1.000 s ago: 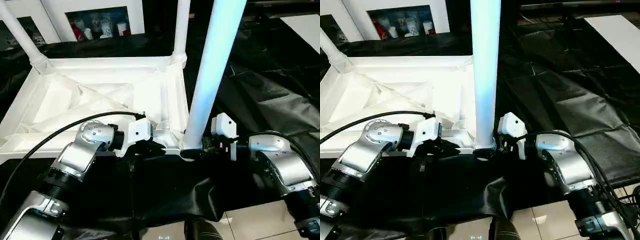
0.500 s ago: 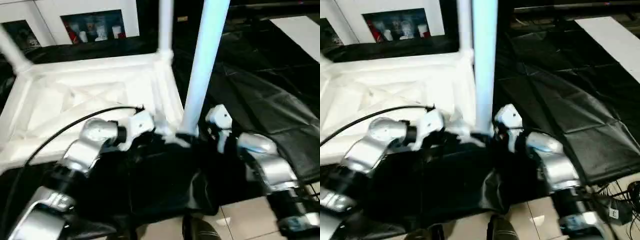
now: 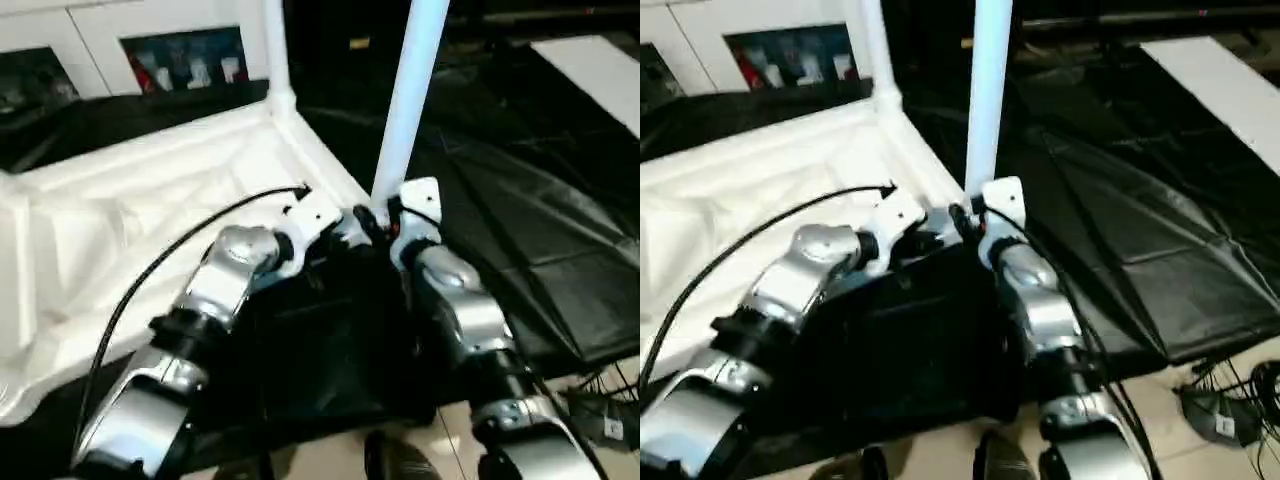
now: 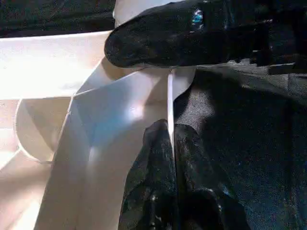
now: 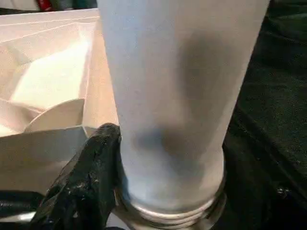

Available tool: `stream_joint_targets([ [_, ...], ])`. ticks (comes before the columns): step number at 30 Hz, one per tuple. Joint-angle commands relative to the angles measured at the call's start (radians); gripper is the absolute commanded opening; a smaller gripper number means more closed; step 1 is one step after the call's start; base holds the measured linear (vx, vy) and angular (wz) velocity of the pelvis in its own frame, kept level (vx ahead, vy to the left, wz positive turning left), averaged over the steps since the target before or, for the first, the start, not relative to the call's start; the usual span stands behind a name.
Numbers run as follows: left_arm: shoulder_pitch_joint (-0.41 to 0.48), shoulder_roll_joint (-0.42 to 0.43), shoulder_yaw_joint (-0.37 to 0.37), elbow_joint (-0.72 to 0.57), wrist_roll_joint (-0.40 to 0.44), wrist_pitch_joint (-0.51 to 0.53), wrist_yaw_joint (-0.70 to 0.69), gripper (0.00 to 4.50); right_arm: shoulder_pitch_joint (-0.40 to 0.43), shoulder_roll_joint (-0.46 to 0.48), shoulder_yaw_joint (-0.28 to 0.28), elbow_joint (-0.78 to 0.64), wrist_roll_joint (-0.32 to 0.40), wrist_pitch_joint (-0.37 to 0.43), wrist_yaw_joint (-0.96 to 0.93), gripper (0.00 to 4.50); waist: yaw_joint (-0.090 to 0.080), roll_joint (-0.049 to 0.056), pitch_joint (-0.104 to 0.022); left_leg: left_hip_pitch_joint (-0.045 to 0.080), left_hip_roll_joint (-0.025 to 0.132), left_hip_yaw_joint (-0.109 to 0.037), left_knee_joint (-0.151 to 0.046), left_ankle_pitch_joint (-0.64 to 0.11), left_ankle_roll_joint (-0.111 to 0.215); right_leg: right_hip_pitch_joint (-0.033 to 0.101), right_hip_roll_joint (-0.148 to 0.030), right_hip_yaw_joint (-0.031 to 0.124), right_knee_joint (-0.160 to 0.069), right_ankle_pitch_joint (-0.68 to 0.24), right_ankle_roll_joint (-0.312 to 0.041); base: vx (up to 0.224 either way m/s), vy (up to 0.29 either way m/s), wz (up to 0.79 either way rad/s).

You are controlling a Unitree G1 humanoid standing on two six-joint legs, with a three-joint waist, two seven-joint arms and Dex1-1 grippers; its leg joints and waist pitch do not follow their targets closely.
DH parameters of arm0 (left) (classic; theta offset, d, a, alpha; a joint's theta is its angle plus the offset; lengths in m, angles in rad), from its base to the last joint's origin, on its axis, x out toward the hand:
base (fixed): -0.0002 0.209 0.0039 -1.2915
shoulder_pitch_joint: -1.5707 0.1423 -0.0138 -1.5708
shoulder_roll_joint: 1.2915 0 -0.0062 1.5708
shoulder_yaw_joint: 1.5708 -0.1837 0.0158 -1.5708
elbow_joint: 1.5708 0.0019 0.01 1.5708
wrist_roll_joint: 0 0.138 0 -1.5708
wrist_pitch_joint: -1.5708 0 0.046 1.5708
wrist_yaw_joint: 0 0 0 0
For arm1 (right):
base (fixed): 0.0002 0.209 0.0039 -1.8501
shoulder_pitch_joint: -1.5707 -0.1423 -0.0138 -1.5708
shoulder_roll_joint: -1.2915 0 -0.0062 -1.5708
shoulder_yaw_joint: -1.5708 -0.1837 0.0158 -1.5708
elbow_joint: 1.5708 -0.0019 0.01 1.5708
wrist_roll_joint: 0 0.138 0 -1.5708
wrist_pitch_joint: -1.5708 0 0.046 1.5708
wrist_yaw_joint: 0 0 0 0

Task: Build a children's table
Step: Rotate leg to tighten

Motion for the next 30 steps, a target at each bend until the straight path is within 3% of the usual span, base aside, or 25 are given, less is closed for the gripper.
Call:
stream_joint_targets([
  [1, 0.032, -0.052, -0.053, 0.042, -0.01, 0.012, -0.019, 0.0, -0.003, 0.044, 0.06, 0.035, 0.003, 0.016, 0.048, 2.68, 0.004, -0.008, -0.054, 0.01, 0.04, -0.026, -0.078, -0.306, 0.049, 0.044, -0.045, 0.034, -0.083, -0.407, -0.164, 0.0, 0.0, 0.0],
  [2, 0.032, -0.052, -0.052, 0.042, -0.01, 0.013, -0.019, 0.0, -0.003, 0.044, 0.06, 0.034, 0.003, 0.015, 0.049, 2.68, 0.004, -0.008, -0.054, 0.01, 0.04, -0.026, -0.078, -0.306, 0.049, 0.044, -0.045, 0.034, -0.083, -0.407, -0.164, 0.0, 0.0, 0.0],
  [4, 0.032, -0.05, -0.053, 0.041, -0.01, 0.018, -0.022, 0.0, -0.001, 0.048, 0.06, 0.026, 0.008, 0.009, 0.065, 3.38, 0.004, -0.009, -0.052, 0.011, 0.039, -0.026, -0.079, -0.317, 0.05, 0.043, -0.047, 0.035, -0.085, -0.423, -0.162, 0.0, 0.0, 0.0],
  [7, 0.037, -0.036, -0.057, 0.039, -0.012, 0.025, -0.054, 0.0, 0.006, 0.043, 0.061, -0.018, 0.028, -0.023, 0.125, 3.43, 0.005, -0.011, -0.051, 0.01, 0.039, -0.027, -0.08, -0.326, 0.053, 0.042, -0.05, 0.036, -0.09, -0.464, -0.149, 0.0, 0.0, 0.0],
  [9, 0.047, -0.02, -0.061, 0.027, -0.017, 0.021, -0.084, 0.0, 0.011, 0.008, 0.061, -0.069, 0.038, -0.03, 0.159, 3.76, 0.006, -0.012, -0.052, 0.01, 0.041, -0.027, -0.081, -0.315, 0.056, 0.043, -0.05, 0.037, -0.09, -0.464, -0.145, 0.0, 0.0, 0.0],
  [12, 0.05, -0.016, -0.061, 0.023, -0.019, 0.02, -0.091, 0.0, 0.012, -0.001, 0.06, -0.081, 0.041, -0.029, 0.168, 3.93, 0.007, -0.014, -0.056, 0.009, 0.042, -0.023, -0.078, -0.279, 0.07, 0.044, -0.048, 0.038, -0.084, -0.399, -0.163, 0.0, 0.0, 0.0],
  [14, 0.065, 0.008, -0.063, 0.002, -0.023, 0.0, -0.118, 0.0, 0.027, -0.074, 0.073, -0.155, 0.072, 0.009, 0.284, 4.2, 0.013, -0.016, -0.06, 0.007, 0.042, -0.02, -0.073, -0.217, 0.098, 0.053, -0.046, 0.038, -0.074, -0.298, -0.197, 0.0, 0.0, 0.0],
  [16, 0.073, 0.021, -0.063, -0.011, -0.027, -0.003, -0.134, 0.0, 0.037, -0.121, 0.088, -0.191, 0.077, 0.025, 0.352, 4.2, 0.017, -0.016, -0.063, 0.007, 0.042, -0.017, -0.069, -0.186, 0.118, 0.055, -0.046, 0.038, -0.069, -0.245, -0.211, 0.0, 0.0, 0.0],
  [17, 0.087, 0.044, -0.065, -0.032, -0.039, -0.021, -0.177, 0.0, 0.061, -0.204, 0.112, -0.244, 0.082, 0.018, 0.461, 4.2, 0.017, -0.015, -0.061, -0.001, 0.043, -0.018, -0.069, -0.164, 0.135, 0.059, -0.046, 0.035, -0.065, -0.217, -0.222, 0.0, 0.0, 0.0],
  [20, 0.114, 0.093, -0.071, -0.07, -0.067, -0.048, -0.273, 0.0, 0.105, -0.332, 0.118, -0.325, 0.12, 0.004, 0.629, 4.2, 0.027, -0.014, -0.063, 0.006, 0.046, -0.017, -0.067, -0.164, 0.142, 0.059, -0.048, 0.036, -0.067, -0.232, -0.223, 0.0, 0.0, 0.0],
  [24, 0.138, 0.133, -0.085, -0.111, -0.097, -0.079, -0.369, 0.0, 0.131, -0.389, 0.121, -0.373, 0.154, 0.016, 0.716, 4.2, 0.03, -0.014, -0.068, 0.002, 0.047, -0.017, -0.063, -0.12, 0.166, 0.065, -0.047, 0.036, -0.054, -0.136, -0.261, 0.0, 0.0, 0.0],
  [25, 0.159, 0.173, -0.094, -0.151, -0.127, -0.107, -0.459, 0.0, 0.161, -0.442, 0.134, -0.419, 0.179, 0.04, 0.797, 4.2, 0.031, -0.011, -0.068, 0.006, 0.049, -0.016, -0.062, -0.104, 0.174, 0.061, -0.046, 0.037, -0.051, -0.107, -0.273, 0.0, 0.0, 0.0],
  [27, 0.159, 0.173, -0.094, -0.151, -0.127, -0.107, -0.459, 0.0, 0.161, -0.442, 0.134, -0.419, 0.179, 0.04, 0.797, 4.2, 0.034, -0.011, -0.067, 0.007, 0.052, -0.017, -0.064, -0.105, 0.177, 0.064, -0.046, 0.037, -0.049, -0.101, -0.277, 0.0, 0.0, 0.0],
  [28, 0.174, 0.207, -0.095, -0.19, -0.154, -0.095, -0.526, 0.0, 0.193, -0.491, 0.162, -0.451, 0.197, 0.075, 0.876, 4.2, 0.035, -0.007, -0.065, 0.009, 0.052, -0.016, -0.065, -0.125, 0.172, 0.063, -0.046, 0.035, -0.052, -0.125, -0.285, 0.0, 0.0, 0.0],
  [30, 0.177, 0.22, -0.098, -0.201, -0.156, -0.092, -0.542, 0.0, 0.204, -0.506, 0.177, -0.452, 0.19, 0.07, 0.899, 4.2, 0.039, -0.006, -0.062, 0.009, 0.055, -0.015, -0.067, -0.142, 0.161, 0.06, -0.048, 0.037, -0.053, -0.153, -0.284, 0.0, 0.0, 0.0],
])
